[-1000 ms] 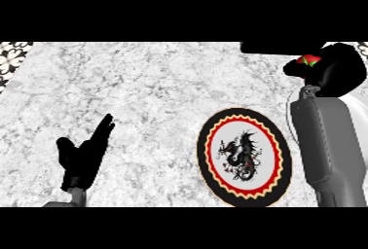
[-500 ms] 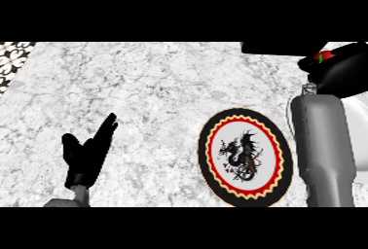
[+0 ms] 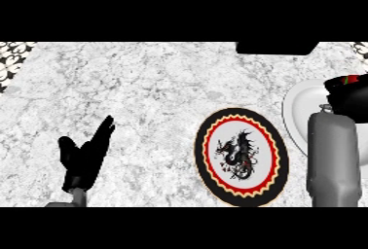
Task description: Pick the tomato from the plate and place it in the plate
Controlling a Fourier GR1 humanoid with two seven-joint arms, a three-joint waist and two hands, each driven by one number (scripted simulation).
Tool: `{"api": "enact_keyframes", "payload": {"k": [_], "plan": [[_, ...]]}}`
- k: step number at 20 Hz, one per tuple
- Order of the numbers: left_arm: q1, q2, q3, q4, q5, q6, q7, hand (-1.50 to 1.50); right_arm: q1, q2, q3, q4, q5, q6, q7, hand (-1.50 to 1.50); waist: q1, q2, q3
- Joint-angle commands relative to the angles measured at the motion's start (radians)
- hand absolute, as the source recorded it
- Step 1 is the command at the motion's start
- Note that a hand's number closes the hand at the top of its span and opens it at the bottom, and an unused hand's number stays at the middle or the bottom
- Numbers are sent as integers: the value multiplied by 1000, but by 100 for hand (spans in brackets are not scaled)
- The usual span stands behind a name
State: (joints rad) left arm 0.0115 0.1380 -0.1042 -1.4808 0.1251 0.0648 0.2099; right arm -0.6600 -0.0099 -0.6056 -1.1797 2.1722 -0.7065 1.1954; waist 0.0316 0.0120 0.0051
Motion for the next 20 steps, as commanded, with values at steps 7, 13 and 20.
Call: {"api": "enact_keyframes", "payload": {"k": [7, 13, 20], "plan": [[-16, -35, -3, 70, -4, 8, 3, 0, 54, -36, -180, 58, -56, -270, 113, 150, -21, -1, -4], [-1, -14, 21, 47, 23, -15, 8, 0, 19, -24, -317, 179, -291, -73, 28, -150, -22, -4, -3], [3, -9, 13, 25, 11, -24, 35, 0, 68, -204, -251, 438, -750, -344, -293, -150, -21, -8, -3]]}}
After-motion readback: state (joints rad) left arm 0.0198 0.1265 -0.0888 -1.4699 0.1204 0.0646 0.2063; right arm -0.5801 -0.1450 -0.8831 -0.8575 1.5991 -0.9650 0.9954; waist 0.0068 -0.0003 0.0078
